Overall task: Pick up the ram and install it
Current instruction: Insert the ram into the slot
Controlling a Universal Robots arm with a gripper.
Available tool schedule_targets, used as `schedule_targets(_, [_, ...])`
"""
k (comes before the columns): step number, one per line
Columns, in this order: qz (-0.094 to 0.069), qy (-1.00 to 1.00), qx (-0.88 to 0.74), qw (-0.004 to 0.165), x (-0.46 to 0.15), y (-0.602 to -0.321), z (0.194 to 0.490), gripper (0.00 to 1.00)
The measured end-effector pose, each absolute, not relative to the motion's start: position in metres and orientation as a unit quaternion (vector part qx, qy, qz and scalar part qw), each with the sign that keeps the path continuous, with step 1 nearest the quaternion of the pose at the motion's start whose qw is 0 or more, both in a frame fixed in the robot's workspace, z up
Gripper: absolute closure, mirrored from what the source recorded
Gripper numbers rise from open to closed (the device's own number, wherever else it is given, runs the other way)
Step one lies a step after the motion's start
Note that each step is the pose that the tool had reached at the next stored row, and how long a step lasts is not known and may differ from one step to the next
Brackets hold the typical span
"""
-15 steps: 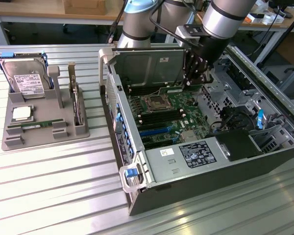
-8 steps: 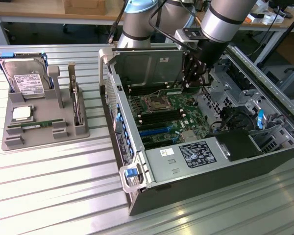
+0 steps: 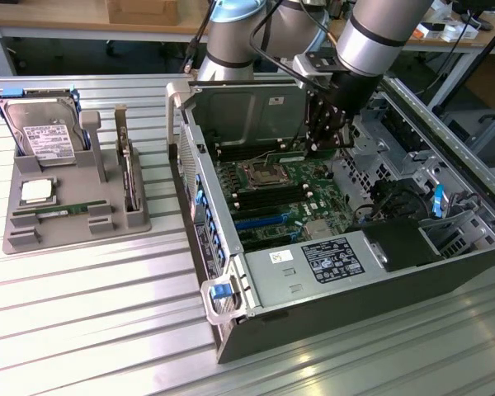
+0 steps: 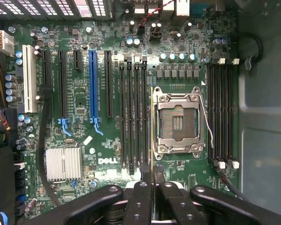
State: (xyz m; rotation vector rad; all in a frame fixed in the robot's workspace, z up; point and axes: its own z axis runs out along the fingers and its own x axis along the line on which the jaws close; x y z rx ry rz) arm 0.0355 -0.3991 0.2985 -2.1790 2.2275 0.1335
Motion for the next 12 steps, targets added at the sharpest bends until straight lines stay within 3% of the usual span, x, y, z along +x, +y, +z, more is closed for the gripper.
schedule_targets(12, [0.043, 0.714, -0.699, 0.011, 0.036, -0.399, 0.287, 0.88])
